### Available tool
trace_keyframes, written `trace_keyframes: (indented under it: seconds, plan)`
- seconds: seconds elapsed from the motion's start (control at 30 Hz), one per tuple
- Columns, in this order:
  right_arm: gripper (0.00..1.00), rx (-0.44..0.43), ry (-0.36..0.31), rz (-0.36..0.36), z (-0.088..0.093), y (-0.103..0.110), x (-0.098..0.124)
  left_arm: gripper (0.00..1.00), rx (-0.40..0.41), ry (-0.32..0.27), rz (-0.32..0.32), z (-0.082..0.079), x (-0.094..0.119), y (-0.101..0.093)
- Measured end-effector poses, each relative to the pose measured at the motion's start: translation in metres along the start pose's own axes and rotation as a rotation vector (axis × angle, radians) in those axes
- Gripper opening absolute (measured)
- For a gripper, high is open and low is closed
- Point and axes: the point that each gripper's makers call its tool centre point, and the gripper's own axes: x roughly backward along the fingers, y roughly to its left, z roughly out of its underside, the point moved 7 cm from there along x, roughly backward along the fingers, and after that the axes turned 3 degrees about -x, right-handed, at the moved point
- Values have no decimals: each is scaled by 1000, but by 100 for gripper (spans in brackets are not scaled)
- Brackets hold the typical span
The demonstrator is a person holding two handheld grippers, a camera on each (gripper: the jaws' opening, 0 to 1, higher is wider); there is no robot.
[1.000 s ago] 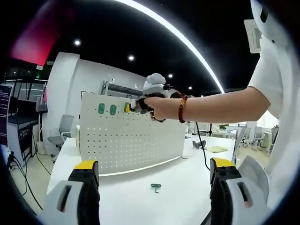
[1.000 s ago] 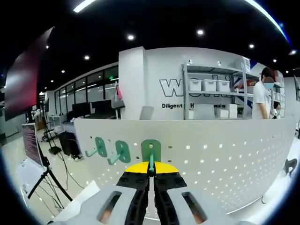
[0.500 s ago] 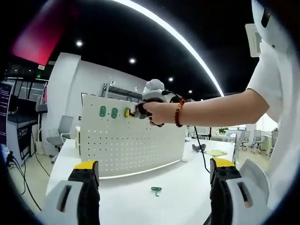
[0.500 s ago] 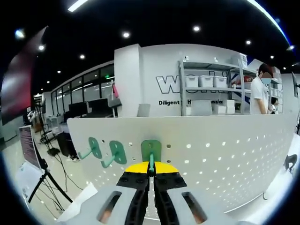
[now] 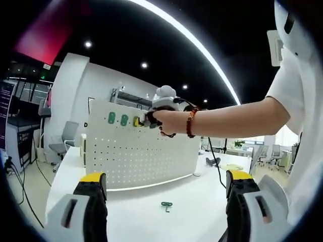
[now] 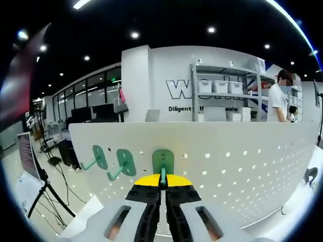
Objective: Insert the hook assembly into the mounting plate slot until the hook locks in place.
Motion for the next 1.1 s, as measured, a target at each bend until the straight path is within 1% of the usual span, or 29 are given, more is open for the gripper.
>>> trace_keyframes:
  seconds: [0.13,0.23,0.27,0.33,0.37,0.4,0.47,0.63,0.7,0.8,0.93,1.0,1.03,1.1]
  plan:
    - [2,31,20,-21,-1,0,0,100,3,6,-1,0,-1,1]
    - [5,25,41,-55,-3,3,-1,100,6,13,4,0,-3,0]
    - [6,23,39,-47,-4,2,-1,100,3,14,6,0,-4,0]
    - [7,75,-1,-51,-9,2,-1,100,-2,17,13,-1,-5,-1]
    - [8,83,-14,-45,-10,3,0,100,-1,19,16,-1,-6,-1]
    - [8,95,-9,-50,-10,3,0,100,-1,22,17,-1,-6,-1]
    - [9,78,13,-51,-9,2,0,100,-2,18,18,-1,-6,-1]
    - [13,96,-1,-64,-8,4,1,100,-11,25,19,-2,-7,-2]
    - [16,101,2,-71,-7,4,1,100,-15,37,21,-2,-8,-3]
    - [20,106,-5,-77,-7,5,2,100,-42,60,22,-2,-9,-6]
    - [24,99,-16,-99,-6,3,5,100,-38,54,19,-2,-7,-10]
    - [24,108,-23,-106,-5,2,8,100,-37,60,9,-1,-6,-12]
    - [24,101,-23,-115,-5,0,10,100,-33,71,11,0,-6,-14]
    - [24,97,-24,-115,-6,-3,14,100,-30,75,13,0,-7,-17]
